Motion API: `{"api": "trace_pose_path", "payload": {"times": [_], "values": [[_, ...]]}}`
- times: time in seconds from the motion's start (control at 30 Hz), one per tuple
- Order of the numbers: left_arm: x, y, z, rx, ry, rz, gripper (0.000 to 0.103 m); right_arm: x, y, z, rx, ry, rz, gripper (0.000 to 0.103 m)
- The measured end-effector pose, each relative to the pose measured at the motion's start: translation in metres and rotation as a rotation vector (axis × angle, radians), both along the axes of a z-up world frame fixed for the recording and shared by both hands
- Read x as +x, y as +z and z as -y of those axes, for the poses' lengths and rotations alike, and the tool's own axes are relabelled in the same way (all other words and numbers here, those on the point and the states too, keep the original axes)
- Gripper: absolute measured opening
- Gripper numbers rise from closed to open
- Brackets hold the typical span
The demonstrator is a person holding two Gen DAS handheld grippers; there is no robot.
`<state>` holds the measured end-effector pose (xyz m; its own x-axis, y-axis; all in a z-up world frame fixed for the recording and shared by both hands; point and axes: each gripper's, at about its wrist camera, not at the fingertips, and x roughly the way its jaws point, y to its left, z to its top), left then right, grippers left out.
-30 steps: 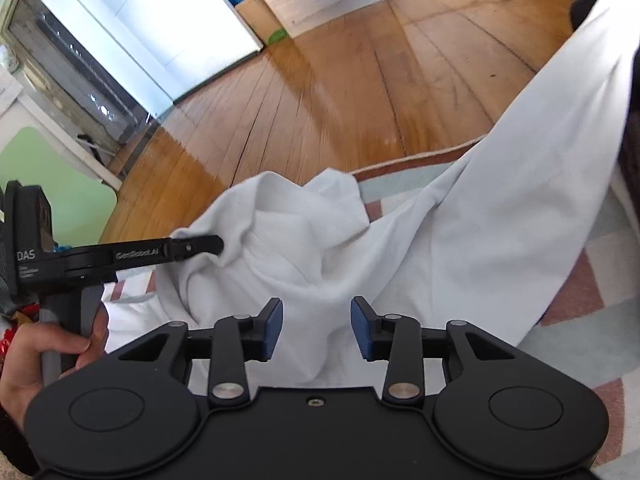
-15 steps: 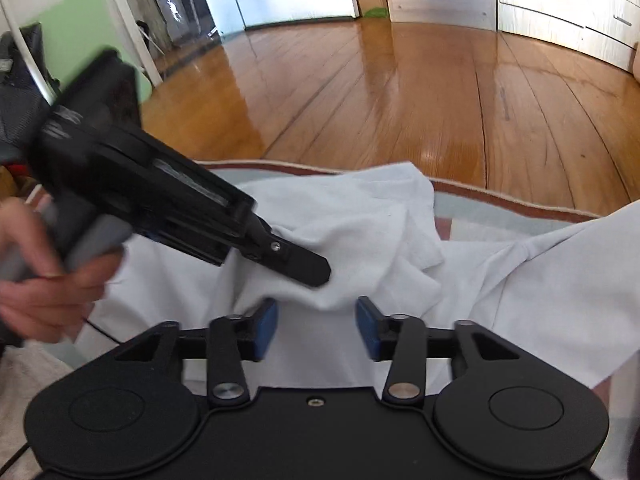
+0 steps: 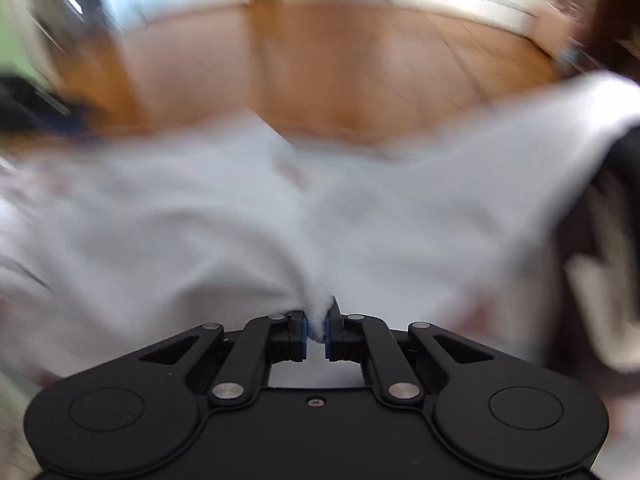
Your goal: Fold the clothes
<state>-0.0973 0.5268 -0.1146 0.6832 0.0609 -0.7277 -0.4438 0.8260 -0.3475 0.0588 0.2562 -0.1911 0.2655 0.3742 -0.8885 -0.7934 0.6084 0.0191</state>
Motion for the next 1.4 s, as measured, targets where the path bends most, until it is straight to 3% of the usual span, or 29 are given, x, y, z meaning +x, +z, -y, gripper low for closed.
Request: {"api": "trace_pose_path", "payload": {"times": [0.03, 0.13, 0.23, 0.27, 0.33, 0.37, 0.4, 0.47, 0.53, 0.57, 0.63, 0.67, 0.87, 0.97, 1.07, 1.17, 1.23, 1.27, 1.33, 1.4], "values": [[0.005, -0.006, 0.000, 0.066, 0.021, -0.053, 0.056, 0.007, -0.011, 0.004, -0.069, -0.032, -0.005, 0.008], [0.031, -0.031, 0.000, 0.165, 0.032, -0.156, 0.056, 0.013, -0.015, 0.011, -0.005, -0.079, -0.103, 0.008], [0.062, -0.050, -0.001, 0.248, -0.001, -0.208, 0.056, 0.008, -0.001, 0.012, 0.050, -0.018, -0.043, 0.008], [0.071, -0.054, -0.002, 0.254, -0.033, -0.205, 0.057, 0.005, 0.005, 0.013, 0.069, 0.012, -0.013, 0.008], [0.090, -0.062, -0.006, 0.262, -0.100, -0.201, 0.067, 0.007, 0.015, 0.014, 0.113, 0.052, -0.006, 0.008], [0.100, -0.068, -0.008, 0.258, -0.133, -0.214, 0.081, 0.010, 0.017, 0.014, 0.127, 0.061, -0.022, 0.008], [0.108, -0.076, -0.010, 0.253, -0.157, -0.249, 0.088, 0.014, 0.017, 0.014, 0.132, 0.065, -0.037, 0.008], [0.122, -0.089, -0.012, 0.250, -0.192, -0.318, 0.088, 0.015, 0.015, 0.014, 0.124, 0.080, -0.053, 0.008], [0.128, -0.098, -0.016, 0.213, -0.210, -0.318, 0.087, 0.013, 0.013, 0.017, 0.122, 0.092, -0.058, 0.008], [0.127, -0.102, -0.020, 0.186, -0.194, -0.308, 0.082, 0.012, 0.011, 0.019, 0.128, 0.092, -0.065, 0.008], [0.124, -0.099, -0.019, 0.227, -0.166, -0.284, 0.045, 0.010, 0.011, 0.027, 0.153, 0.084, -0.087, 0.008], [0.122, -0.095, -0.017, 0.237, -0.177, -0.266, 0.005, 0.009, 0.012, 0.031, 0.160, 0.077, -0.096, 0.008], [0.100, -0.056, -0.017, 0.264, -0.067, -0.125, 0.003, 0.004, 0.019, 0.024, 0.177, 0.072, -0.024, 0.008], [0.067, -0.016, -0.034, 0.232, 0.024, 0.033, 0.002, 0.007, 0.046, 0.014, 0.260, 0.057, 0.055, 0.008], [0.021, 0.021, -0.055, 0.172, 0.131, 0.167, 0.003, 0.005, 0.083, 0.004, 0.420, 0.086, 0.050, 0.008], [-0.030, 0.024, -0.077, 0.112, 0.294, 0.064, 0.003, 0.003, 0.080, -0.012, 0.523, 0.246, -0.269, 0.009], [-0.060, 0.004, -0.089, 0.114, 0.426, -0.073, 0.003, -0.003, 0.043, -0.032, 0.443, 0.331, -0.583, 0.009], [-0.071, -0.010, -0.095, 0.097, 0.471, -0.150, 0.003, -0.014, 0.024, -0.040, 0.349, 0.348, -0.607, 0.010], [-0.087, -0.037, -0.106, 0.034, 0.527, -0.257, 0.003, -0.039, -0.005, -0.050, 0.174, 0.400, -0.552, 0.011], [-0.086, -0.044, -0.112, 0.002, 0.521, -0.267, 0.003, -0.054, -0.020, -0.052, 0.069, 0.467, -0.518, 0.016]]}}
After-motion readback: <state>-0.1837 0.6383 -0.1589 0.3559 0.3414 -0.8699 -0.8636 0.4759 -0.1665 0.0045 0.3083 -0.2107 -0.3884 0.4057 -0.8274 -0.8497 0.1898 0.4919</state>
